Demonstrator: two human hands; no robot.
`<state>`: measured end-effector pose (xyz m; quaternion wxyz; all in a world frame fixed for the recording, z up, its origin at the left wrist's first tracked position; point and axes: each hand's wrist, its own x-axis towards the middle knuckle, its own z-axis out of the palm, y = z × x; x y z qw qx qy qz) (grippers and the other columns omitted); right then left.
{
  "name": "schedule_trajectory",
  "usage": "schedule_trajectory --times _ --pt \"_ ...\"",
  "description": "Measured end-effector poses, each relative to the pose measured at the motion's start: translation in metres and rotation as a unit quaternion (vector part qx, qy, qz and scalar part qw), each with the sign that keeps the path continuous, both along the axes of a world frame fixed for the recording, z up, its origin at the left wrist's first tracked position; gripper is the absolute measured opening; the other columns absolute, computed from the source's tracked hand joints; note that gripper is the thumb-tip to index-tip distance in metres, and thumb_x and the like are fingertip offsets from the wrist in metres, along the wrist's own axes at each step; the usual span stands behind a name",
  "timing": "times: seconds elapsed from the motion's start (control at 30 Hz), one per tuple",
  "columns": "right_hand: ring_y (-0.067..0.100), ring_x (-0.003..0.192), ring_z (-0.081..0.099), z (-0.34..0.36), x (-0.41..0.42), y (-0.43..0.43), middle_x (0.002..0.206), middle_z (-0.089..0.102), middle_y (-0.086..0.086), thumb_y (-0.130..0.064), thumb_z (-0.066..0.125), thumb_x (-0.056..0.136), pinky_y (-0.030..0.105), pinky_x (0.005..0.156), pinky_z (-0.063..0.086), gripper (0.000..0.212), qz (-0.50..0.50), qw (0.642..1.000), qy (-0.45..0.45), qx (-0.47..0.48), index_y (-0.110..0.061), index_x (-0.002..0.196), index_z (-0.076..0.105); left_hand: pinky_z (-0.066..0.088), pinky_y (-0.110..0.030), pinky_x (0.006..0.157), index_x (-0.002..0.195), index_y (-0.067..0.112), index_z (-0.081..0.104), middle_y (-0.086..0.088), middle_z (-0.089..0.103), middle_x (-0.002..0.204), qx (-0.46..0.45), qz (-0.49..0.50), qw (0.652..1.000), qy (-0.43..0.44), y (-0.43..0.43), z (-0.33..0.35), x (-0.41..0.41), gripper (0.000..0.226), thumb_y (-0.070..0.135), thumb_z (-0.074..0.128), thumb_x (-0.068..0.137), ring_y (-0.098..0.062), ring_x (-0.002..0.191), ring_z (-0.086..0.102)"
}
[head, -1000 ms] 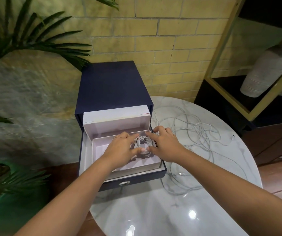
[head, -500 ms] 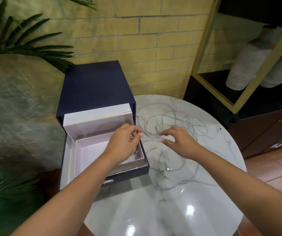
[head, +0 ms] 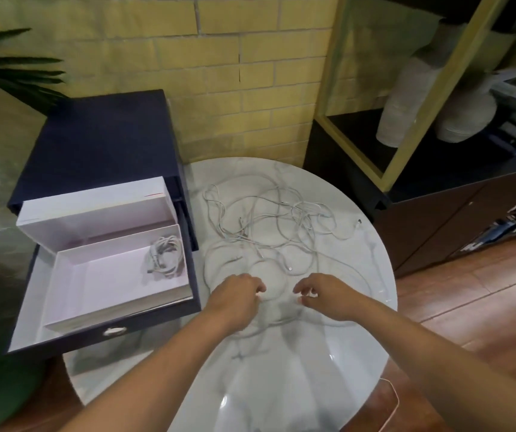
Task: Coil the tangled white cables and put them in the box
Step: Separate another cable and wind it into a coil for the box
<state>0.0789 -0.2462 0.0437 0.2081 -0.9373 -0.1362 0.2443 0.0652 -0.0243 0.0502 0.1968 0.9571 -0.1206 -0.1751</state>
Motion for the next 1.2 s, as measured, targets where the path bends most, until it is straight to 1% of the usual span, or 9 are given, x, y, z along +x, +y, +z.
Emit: schedule_trajectory --times 0.17,0.33,0.53,0.63,0.73,0.8,0.9,1.03,1.2 --pt "0.007 0.094 0.047 -0.013 -0.001 -0.022 0.118 0.059 0.002 -0.030 0.056 0.095 0.018 0.085 0.037 0.030 0.036 0.999 0.036 0.005 -0.020 0.123 0.061 0.043 -0.034 0.098 0.133 0.026 0.051 -0.003 0.051 0.133 0.186 -0.059 0.979 0.052 0.000 -0.032 -0.005 0.047 0.008 0.041 0.090 -0.026 0.121 0.047" --pt "0.007 0.093 0.047 -0.018 0.007 -0.033 0.118 0.058 0.002 -0.030 0.057 0.094 0.020 0.086 0.037 0.031 0.064 0.997 0.039 0.013 -0.021 0.124 0.060 0.041 -0.030 0.088 0.119 0.028 0.062 0.002 0.058 0.121 0.238 -0.061 0.969 0.002 -0.001 -0.051 -0.004 0.029 0.021 0.047 0.095 -0.022 0.110 0.052" --pt "0.014 0.110 0.052 -0.010 0.018 -0.039 0.124 0.052 -0.004 -0.033 0.061 0.091 0.028 0.095 0.043 0.039 0.083 0.995 0.011 0.055 -0.025 0.129 0.055 0.026 -0.032 0.085 0.106 0.033 0.067 0.011 0.063 0.104 0.079 0.026 0.979 -0.184 -0.024 -0.021 0.005 0.024 0.040 0.046 0.098 -0.017 0.107 0.049" --pt "0.005 0.088 0.058 0.005 0.027 -0.039 0.098 0.061 -0.013 -0.025 0.058 0.094 0.023 0.080 0.045 0.015 0.079 0.991 -0.026 0.102 -0.020 0.106 0.066 0.027 -0.033 0.092 0.104 0.030 0.066 0.009 0.063 0.098 0.029 0.059 0.971 -0.230 -0.036 -0.005 0.015 0.023 0.038 0.045 0.099 -0.016 0.102 0.052" --pt "-0.001 0.071 0.060 0.026 0.039 -0.042 0.077 0.064 -0.012 -0.015 0.054 0.095 0.017 0.070 0.046 0.016 -0.001 0.980 -0.026 0.195 -0.021 0.087 0.065 0.039 -0.034 0.090 0.107 0.021 0.061 0.004 0.062 0.100 -0.069 0.076 0.968 -0.228 -0.040 0.008 0.022 0.021 0.031 0.044 0.100 -0.019 0.095 0.057" --pt "0.003 0.067 0.062 0.044 0.048 -0.045 0.074 0.065 -0.005 -0.011 0.051 0.097 0.020 0.065 0.050 0.017 -0.049 0.965 -0.028 0.257 -0.019 0.088 0.064 0.044 -0.033 0.081 0.107 0.017 0.059 0.003 0.062 0.099 -0.122 0.097 0.964 -0.214 -0.041 0.016 0.024 0.021 0.029 0.044 0.100 -0.018 0.089 0.057" --pt "0.016 0.061 0.065 0.076 0.061 -0.050 0.072 0.064 0.004 -0.010 0.047 0.099 0.029 0.058 0.054 0.017 -0.081 0.942 -0.049 0.322 -0.015 0.094 0.063 0.037 -0.023 0.067 0.102 0.016 0.058 0.007 0.057 0.090 -0.137 0.127 0.966 -0.179 -0.042 0.024 0.024 0.017 0.026 0.043 0.101 -0.012 0.082 0.053" --pt "0.015 0.052 0.055 0.115 0.073 -0.057 0.071 0.061 0.007 -0.012 0.045 0.101 0.022 0.048 0.043 0.018 -0.131 0.902 -0.060 0.407 -0.006 0.102 0.061 0.043 -0.027 0.066 0.094 0.018 0.056 0.005 0.060 0.085 -0.156 0.173 0.963 -0.137 -0.035 0.024 0.025 0.018 0.023 0.040 0.102 -0.014 0.080 0.058" --pt "0.010 0.048 0.045 0.140 0.084 -0.062 0.070 0.058 0.000 -0.016 0.042 0.102 0.020 0.047 0.038 0.020 -0.169 0.860 -0.125 0.465 -0.009 0.107 0.060 0.041 -0.017 0.059 0.091 0.022 0.058 0.001 0.062 0.076 -0.206 0.250 0.939 -0.114 -0.025 0.030 0.024 0.026 0.031 0.036 0.103 -0.012 0.073 0.060"
